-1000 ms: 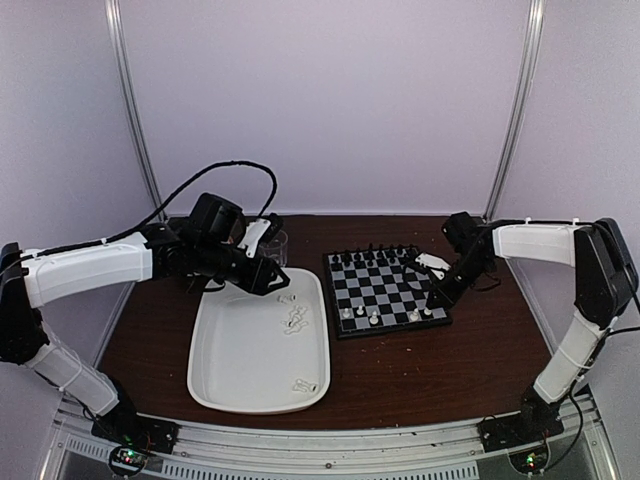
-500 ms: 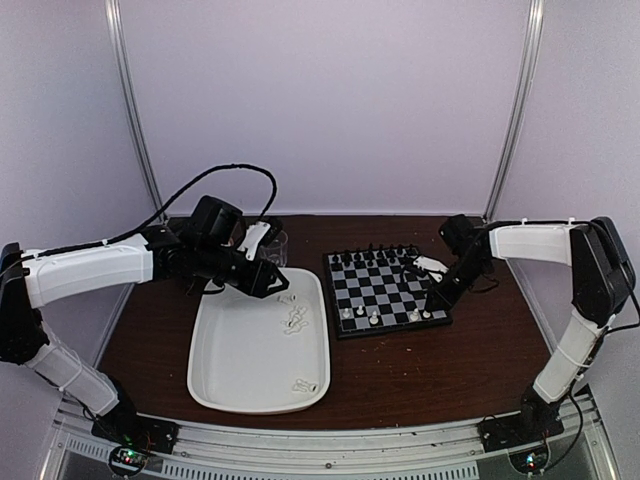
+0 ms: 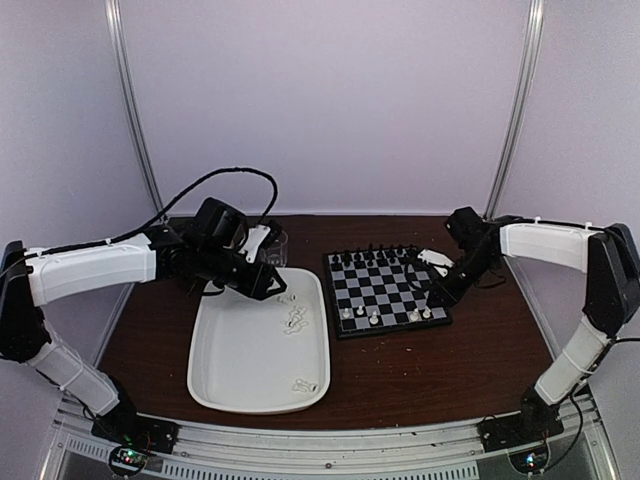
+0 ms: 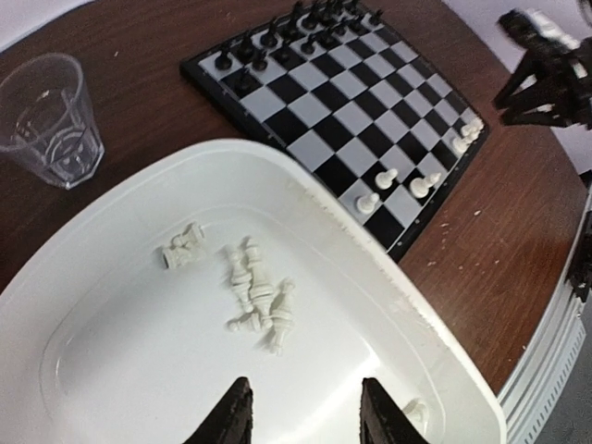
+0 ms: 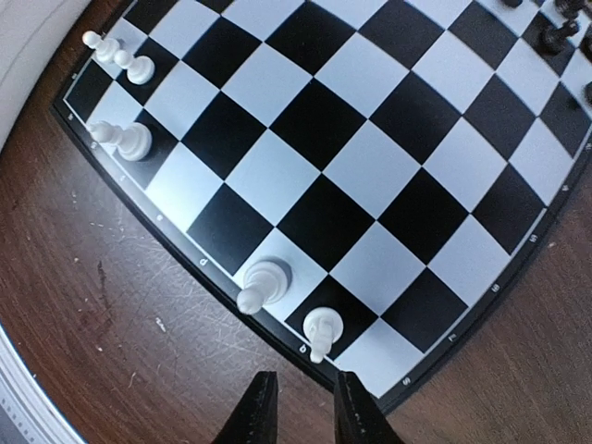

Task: Set up the chess pieces on the board
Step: Place the knight at g1, then pick up the knight from the storage box, then pass from the left arm to the right

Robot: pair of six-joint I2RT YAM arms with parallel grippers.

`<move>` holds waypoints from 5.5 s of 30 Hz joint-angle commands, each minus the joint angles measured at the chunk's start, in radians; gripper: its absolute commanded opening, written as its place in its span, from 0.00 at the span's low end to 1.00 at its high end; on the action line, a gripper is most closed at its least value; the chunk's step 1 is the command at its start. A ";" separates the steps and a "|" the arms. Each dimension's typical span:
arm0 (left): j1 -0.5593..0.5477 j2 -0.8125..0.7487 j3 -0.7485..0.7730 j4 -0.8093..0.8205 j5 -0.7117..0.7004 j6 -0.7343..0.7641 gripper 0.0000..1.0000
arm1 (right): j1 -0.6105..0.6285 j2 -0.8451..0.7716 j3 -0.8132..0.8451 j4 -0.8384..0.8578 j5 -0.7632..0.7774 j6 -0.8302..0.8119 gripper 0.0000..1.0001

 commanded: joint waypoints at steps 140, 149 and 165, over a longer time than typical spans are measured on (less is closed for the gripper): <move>0.028 0.030 -0.017 0.241 0.044 0.034 0.14 | 0.330 0.290 0.640 -0.024 -0.467 0.468 0.36; 0.002 0.024 -0.066 0.348 0.101 -0.043 0.15 | 0.394 0.379 0.767 -0.017 -0.474 0.531 0.36; -0.008 0.057 -0.045 0.368 0.160 -0.041 0.16 | 0.390 0.418 0.796 0.014 -0.499 0.564 0.29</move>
